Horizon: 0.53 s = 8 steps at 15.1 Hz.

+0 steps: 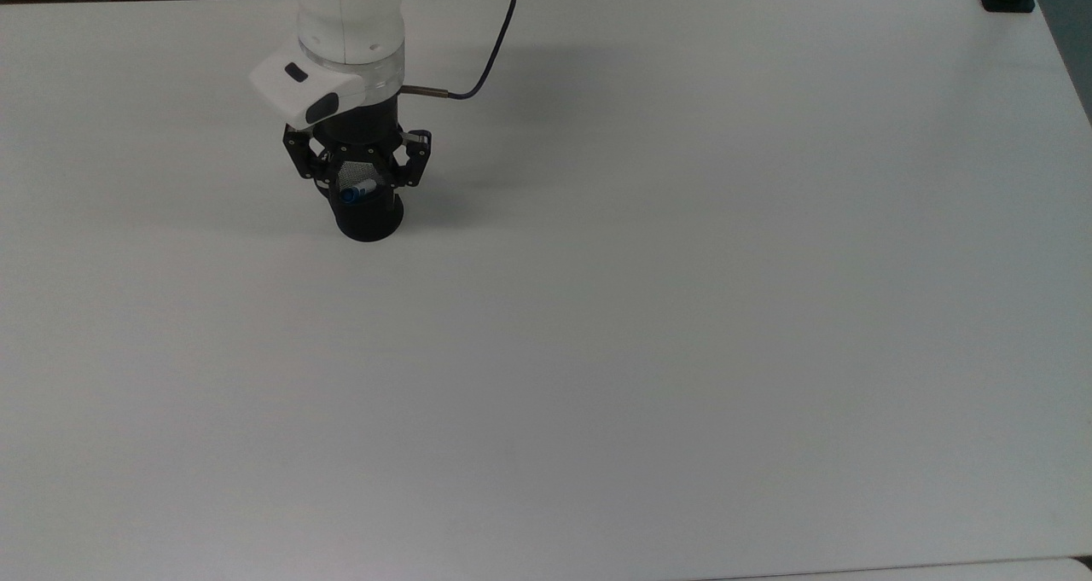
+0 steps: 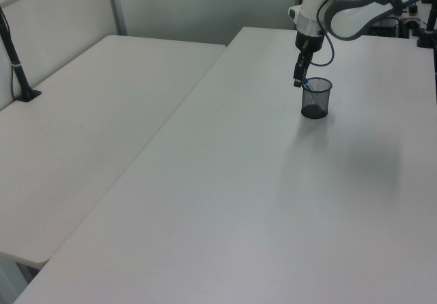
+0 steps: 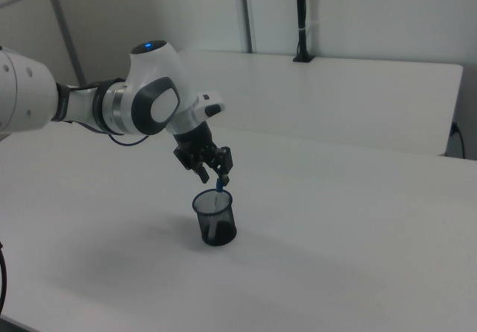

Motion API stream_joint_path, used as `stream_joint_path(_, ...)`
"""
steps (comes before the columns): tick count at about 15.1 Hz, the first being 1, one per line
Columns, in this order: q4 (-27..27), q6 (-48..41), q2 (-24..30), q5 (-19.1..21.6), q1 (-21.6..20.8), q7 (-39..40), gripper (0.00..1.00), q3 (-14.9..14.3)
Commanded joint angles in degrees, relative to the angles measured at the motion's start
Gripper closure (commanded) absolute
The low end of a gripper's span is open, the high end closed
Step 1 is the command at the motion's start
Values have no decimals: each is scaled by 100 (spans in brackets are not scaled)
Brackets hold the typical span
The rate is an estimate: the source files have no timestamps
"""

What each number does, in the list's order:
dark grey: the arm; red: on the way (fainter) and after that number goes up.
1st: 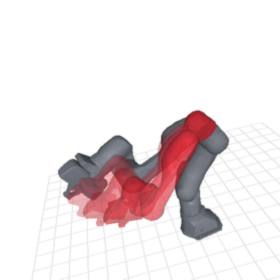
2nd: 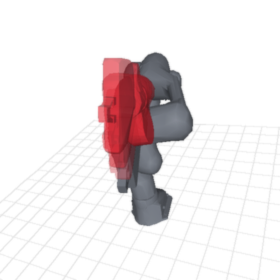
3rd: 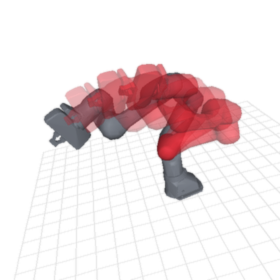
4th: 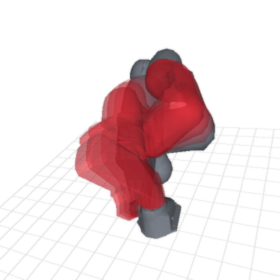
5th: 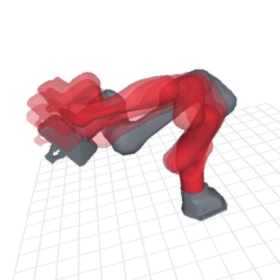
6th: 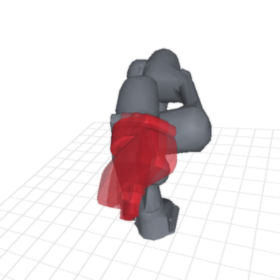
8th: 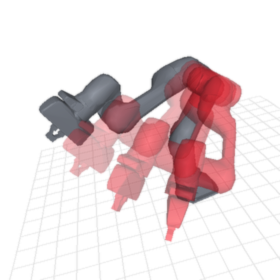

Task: Remove the marker
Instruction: 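Close the gripper on the blue-capped marker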

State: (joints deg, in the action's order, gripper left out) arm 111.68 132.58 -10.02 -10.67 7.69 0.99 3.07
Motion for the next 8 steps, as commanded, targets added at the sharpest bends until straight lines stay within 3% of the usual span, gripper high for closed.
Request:
stream_joint_path(1, 99, 233, 36, -128, 22, -169, 62, 9)
stream_joint_path(3, 99, 233, 53, -137, 22, -169, 80, 9)
stream_joint_path(8, 91, 163, 97, -137, 39, -125, 89, 9)
